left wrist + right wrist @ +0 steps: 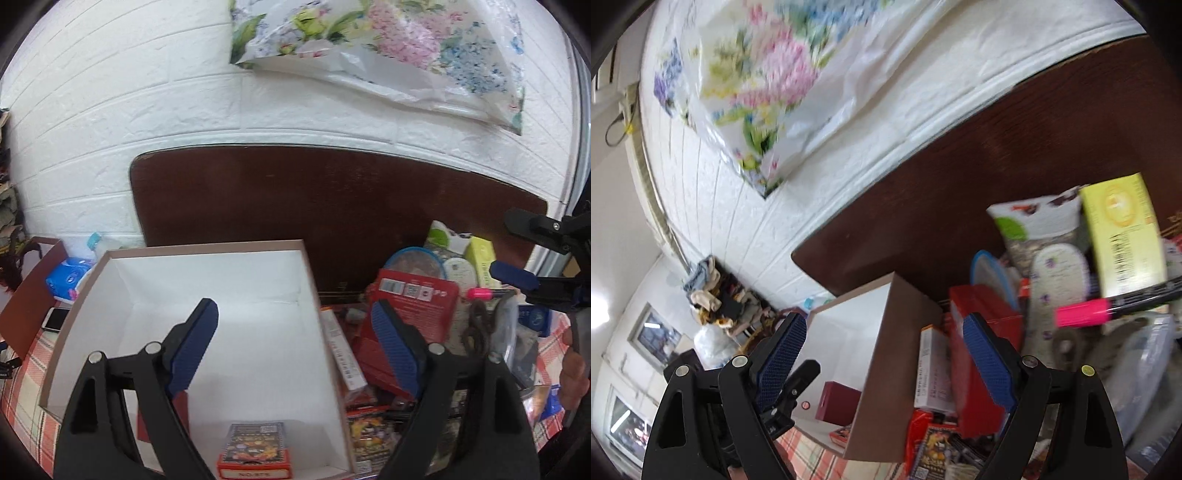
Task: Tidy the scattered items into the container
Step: 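Reach the left tool to the red gift box while the right tool reaches the brown claw clip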
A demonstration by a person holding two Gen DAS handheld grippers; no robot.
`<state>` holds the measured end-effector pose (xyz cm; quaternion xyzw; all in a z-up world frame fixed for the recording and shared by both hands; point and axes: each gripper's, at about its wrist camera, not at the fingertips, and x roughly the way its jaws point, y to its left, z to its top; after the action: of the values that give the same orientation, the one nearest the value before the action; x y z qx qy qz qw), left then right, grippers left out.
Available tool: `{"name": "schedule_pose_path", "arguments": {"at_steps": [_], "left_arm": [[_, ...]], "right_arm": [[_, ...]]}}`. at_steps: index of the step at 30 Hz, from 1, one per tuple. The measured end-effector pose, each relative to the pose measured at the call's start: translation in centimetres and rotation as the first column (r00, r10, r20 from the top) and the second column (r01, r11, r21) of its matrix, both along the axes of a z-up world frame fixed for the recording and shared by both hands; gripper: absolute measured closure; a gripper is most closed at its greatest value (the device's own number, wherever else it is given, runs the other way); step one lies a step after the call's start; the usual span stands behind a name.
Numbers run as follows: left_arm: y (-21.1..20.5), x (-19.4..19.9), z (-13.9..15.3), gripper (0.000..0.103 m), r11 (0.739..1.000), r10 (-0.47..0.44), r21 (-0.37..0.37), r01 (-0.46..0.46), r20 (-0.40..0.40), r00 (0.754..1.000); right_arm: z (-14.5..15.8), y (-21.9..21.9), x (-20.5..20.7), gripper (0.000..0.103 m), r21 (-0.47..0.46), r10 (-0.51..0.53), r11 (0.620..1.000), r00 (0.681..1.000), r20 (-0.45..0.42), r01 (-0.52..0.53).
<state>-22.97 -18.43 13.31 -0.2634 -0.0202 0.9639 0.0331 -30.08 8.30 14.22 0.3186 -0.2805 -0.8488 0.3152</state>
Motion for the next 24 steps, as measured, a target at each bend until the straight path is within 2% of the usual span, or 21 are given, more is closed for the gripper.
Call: {"name": "schedule_pose_path", "arguments": {"at_steps": [5, 8, 15, 20, 24], "left_arm": [[4.5, 0.1, -0.2, 0.013, 0.982, -0.185, 0.046, 0.184, 0.022, 0.983], [7.3, -0.4, -1.3, 0.013, 0.969, -0.247, 0.044, 0.245, 0.053, 0.968], [13.0, -1.7, -4.6, 0.013, 0.958, -0.262, -0.080, 0.274, 0.135, 0.956], [14.4, -3.4, -5.5, 0.014, 0.964, -0.245, -0.061, 0.257, 0.163, 0.956], [15.5, -5.3, -6.4, 0.015, 0.972, -0.211, -0.065, 0.227, 0.193, 0.958]], "right_arm": [[0.3, 2.1, 0.3, 0.015, 0.009, -0.028, 1.000, 1.000, 0.007, 0.028], [-0.6, 2.5, -0.5, 0.015, 0.020, -0.034, 0.999, 0.998, 0.045, 0.033], [-0.6, 4.2, -0.5, 0.015, 0.106, -0.089, 0.991, 0.994, 0.059, 0.083], [-0.3, 6.9, 0.0, 0.015, 0.177, -0.172, 0.971, 0.983, 0.060, 0.159], [-1.6, 9.2, -0.9, 0.015, 0.149, -0.213, 0.969, 0.972, 0.103, 0.196]]}}
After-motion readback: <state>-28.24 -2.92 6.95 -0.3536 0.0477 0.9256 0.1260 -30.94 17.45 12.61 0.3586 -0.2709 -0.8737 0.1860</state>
